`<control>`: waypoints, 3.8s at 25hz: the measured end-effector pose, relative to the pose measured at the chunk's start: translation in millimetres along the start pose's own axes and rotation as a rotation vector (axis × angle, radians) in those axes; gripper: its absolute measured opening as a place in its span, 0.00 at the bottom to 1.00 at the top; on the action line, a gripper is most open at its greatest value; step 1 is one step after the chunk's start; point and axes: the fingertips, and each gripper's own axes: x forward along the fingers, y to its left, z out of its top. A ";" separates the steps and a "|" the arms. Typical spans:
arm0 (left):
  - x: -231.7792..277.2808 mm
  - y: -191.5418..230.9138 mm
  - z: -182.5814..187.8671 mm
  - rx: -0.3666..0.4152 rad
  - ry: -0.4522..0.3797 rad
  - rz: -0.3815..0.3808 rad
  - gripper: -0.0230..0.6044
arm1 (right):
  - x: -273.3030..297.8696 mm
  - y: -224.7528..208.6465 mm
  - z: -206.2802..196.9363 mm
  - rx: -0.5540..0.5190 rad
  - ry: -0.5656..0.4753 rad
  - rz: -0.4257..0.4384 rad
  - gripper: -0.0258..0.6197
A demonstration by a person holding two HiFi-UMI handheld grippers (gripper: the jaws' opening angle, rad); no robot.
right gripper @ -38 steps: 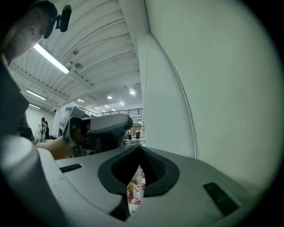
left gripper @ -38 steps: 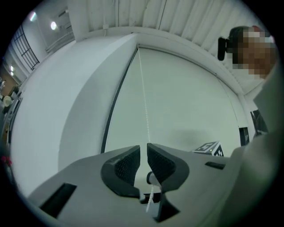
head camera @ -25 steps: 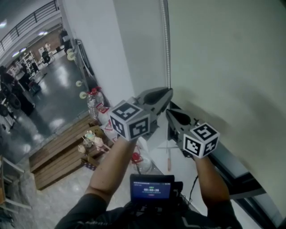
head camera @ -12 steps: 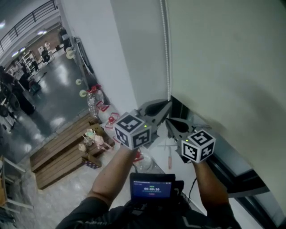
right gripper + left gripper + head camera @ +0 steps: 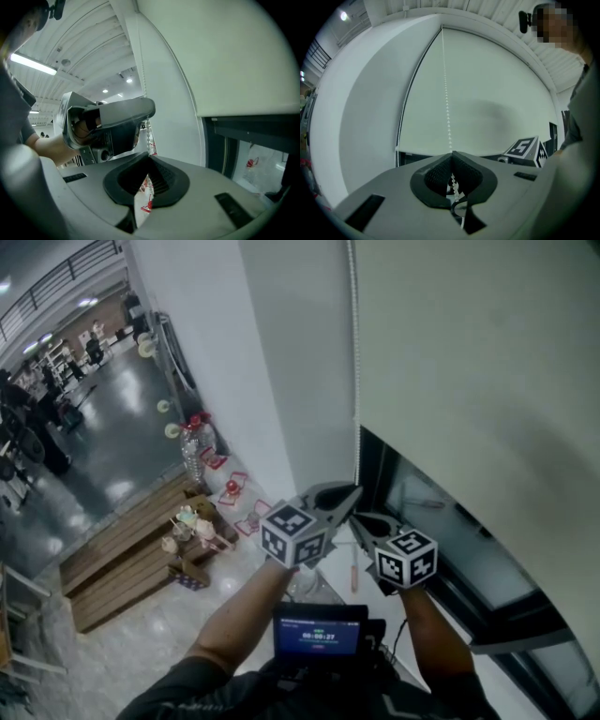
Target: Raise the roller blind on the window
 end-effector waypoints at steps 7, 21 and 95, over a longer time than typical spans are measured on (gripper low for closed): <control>-4.1 9.0 -5.3 0.006 0.012 0.000 0.04 | -17.2 -8.8 6.1 -0.069 0.026 -0.037 0.11; -6.2 -6.5 3.1 -0.033 -0.004 -0.051 0.04 | -48.1 26.3 168.6 -0.255 -0.236 -0.025 0.22; -3.6 -2.8 -6.4 -0.031 0.053 -0.045 0.04 | -14.1 10.8 125.7 -0.128 -0.231 -0.046 0.04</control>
